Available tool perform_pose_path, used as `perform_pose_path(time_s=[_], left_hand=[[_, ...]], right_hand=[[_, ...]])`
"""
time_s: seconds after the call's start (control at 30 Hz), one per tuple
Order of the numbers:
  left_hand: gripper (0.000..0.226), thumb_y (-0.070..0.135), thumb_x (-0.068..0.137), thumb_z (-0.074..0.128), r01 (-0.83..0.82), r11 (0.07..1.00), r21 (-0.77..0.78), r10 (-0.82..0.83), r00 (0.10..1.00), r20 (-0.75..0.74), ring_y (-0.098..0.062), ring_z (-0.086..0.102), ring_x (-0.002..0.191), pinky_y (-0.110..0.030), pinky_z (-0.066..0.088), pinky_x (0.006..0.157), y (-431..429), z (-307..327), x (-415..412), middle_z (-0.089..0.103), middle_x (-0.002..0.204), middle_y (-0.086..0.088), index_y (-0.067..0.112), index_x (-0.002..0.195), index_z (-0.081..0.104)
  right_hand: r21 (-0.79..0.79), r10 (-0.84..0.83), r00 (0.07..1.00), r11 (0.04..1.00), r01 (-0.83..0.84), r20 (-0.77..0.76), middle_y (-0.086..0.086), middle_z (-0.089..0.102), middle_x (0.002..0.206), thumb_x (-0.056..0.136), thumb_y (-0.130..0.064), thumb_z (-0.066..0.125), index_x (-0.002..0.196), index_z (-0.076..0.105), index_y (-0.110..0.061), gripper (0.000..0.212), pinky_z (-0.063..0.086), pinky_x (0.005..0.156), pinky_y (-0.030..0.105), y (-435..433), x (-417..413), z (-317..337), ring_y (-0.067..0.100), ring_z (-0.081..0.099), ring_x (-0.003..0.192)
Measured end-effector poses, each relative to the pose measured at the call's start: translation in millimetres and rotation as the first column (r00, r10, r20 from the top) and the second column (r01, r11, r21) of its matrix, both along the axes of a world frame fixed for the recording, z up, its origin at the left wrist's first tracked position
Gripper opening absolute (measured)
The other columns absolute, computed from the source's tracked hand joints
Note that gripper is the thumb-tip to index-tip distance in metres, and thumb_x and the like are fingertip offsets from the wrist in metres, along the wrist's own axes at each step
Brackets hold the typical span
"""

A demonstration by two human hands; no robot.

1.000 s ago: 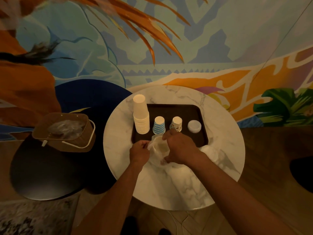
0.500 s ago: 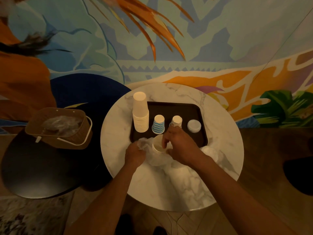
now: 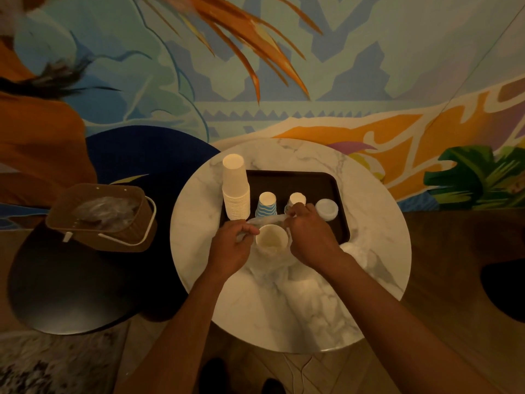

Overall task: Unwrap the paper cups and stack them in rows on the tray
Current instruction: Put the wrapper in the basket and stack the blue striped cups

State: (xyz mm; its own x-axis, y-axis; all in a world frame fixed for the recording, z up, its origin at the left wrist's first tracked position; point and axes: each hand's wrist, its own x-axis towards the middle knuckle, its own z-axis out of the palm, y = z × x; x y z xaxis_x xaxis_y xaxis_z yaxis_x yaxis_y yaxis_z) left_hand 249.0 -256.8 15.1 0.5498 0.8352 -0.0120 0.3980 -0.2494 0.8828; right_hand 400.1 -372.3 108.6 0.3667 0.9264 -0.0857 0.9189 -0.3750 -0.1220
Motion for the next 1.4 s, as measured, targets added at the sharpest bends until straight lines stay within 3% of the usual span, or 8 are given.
perform_pose_path(time_s=[0.1,0.2,0.33,0.5,0.67,0.87,1.23,1.4], left_hand=[[0.029,0.007,0.092,0.068,0.016,0.977,-0.213,-0.006,0.999,0.048,0.005,0.059,0.105,-0.018,0.048,0.091,-2,9,0,0.065,0.110,0.023,0.032,0.104,0.073],[0.055,0.003,0.080,0.080,0.055,0.951,-0.303,-0.045,0.998,0.039,0.008,0.057,0.104,-0.013,0.046,0.081,-1,12,-3,0.062,0.112,0.026,0.034,0.123,0.064],[0.089,0.010,0.068,0.090,0.159,0.942,-0.296,-0.195,0.976,-0.098,-0.003,0.054,0.122,-0.023,0.044,0.098,-1,-1,0,0.057,0.130,0.020,0.036,0.143,0.050],[0.101,0.019,0.061,0.098,0.211,0.955,-0.208,-0.261,0.931,-0.254,-0.011,0.053,0.127,-0.025,0.041,0.103,-8,-33,9,0.055,0.136,0.008,0.021,0.147,0.045],[0.091,0.031,0.067,0.093,0.170,0.972,-0.165,-0.223,0.890,-0.397,-0.028,0.055,0.131,-0.040,0.047,0.108,-10,-64,13,0.058,0.143,-0.009,0.017,0.145,0.049],[0.074,0.054,0.076,0.076,0.142,0.989,-0.046,-0.141,0.782,-0.607,-0.030,0.055,0.121,-0.038,0.045,0.103,-18,-95,12,0.055,0.133,-0.012,0.023,0.139,0.051],[0.035,0.033,0.094,0.065,0.092,0.993,-0.067,-0.114,0.802,-0.587,-0.027,0.063,0.119,-0.034,0.048,0.096,-23,-98,9,0.067,0.126,-0.008,0.014,0.123,0.060],[0.029,0.031,0.100,0.059,0.112,0.993,-0.048,-0.118,0.781,-0.613,-0.025,0.062,0.119,-0.032,0.048,0.096,-20,-96,3,0.066,0.127,-0.005,0.016,0.124,0.062]], right_hand=[[-0.152,-0.007,0.999,0.988,0.002,-0.032,0.010,0.046,0.145,0.083,-0.023,0.081,0.139,0.056,-0.016,0.062,0.049,0.104,0.039,3,3,-3,0.027,0.044,0.132],[-0.263,0.030,0.998,0.964,-0.041,-0.047,0.011,0.046,0.146,0.075,-0.042,0.087,0.146,0.049,-0.018,0.084,0.043,0.110,0.043,6,5,-9,0.030,0.042,0.135],[-0.274,0.060,0.997,0.959,-0.070,-0.041,0.009,0.046,0.149,0.061,-0.061,0.089,0.148,0.043,-0.022,0.107,0.034,0.114,0.046,14,3,-19,0.030,0.040,0.138],[-0.207,0.064,0.996,0.975,-0.076,-0.064,0.008,0.044,0.149,0.062,-0.067,0.085,0.147,0.042,-0.023,0.106,0.032,0.116,0.045,23,-5,-29,0.028,0.039,0.138],[-0.164,0.081,0.992,0.982,-0.096,-0.098,0.007,0.044,0.148,0.065,-0.063,0.085,0.147,0.042,-0.020,0.102,0.034,0.116,0.043,31,-13,-35,0.027,0.040,0.136],[-0.108,0.178,0.974,0.975,-0.194,-0.137,0.005,0.046,0.146,0.069,-0.042,0.091,0.147,0.039,-0.021,0.097,0.036,0.113,0.036,34,-19,-44,0.023,0.042,0.133],[-0.135,0.203,0.968,0.966,-0.222,-0.146,0.010,0.035,0.150,0.069,-0.029,0.093,0.152,0.031,-0.022,0.103,0.051,0.104,0.043,38,-30,-49,0.032,0.041,0.134],[-0.108,0.203,0.977,0.972,-0.209,-0.063,0.012,0.025,0.158,0.076,-0.025,0.089,0.153,0.028,-0.025,0.098,0.043,0.112,0.049,37,-37,-59,0.035,0.031,0.143]])
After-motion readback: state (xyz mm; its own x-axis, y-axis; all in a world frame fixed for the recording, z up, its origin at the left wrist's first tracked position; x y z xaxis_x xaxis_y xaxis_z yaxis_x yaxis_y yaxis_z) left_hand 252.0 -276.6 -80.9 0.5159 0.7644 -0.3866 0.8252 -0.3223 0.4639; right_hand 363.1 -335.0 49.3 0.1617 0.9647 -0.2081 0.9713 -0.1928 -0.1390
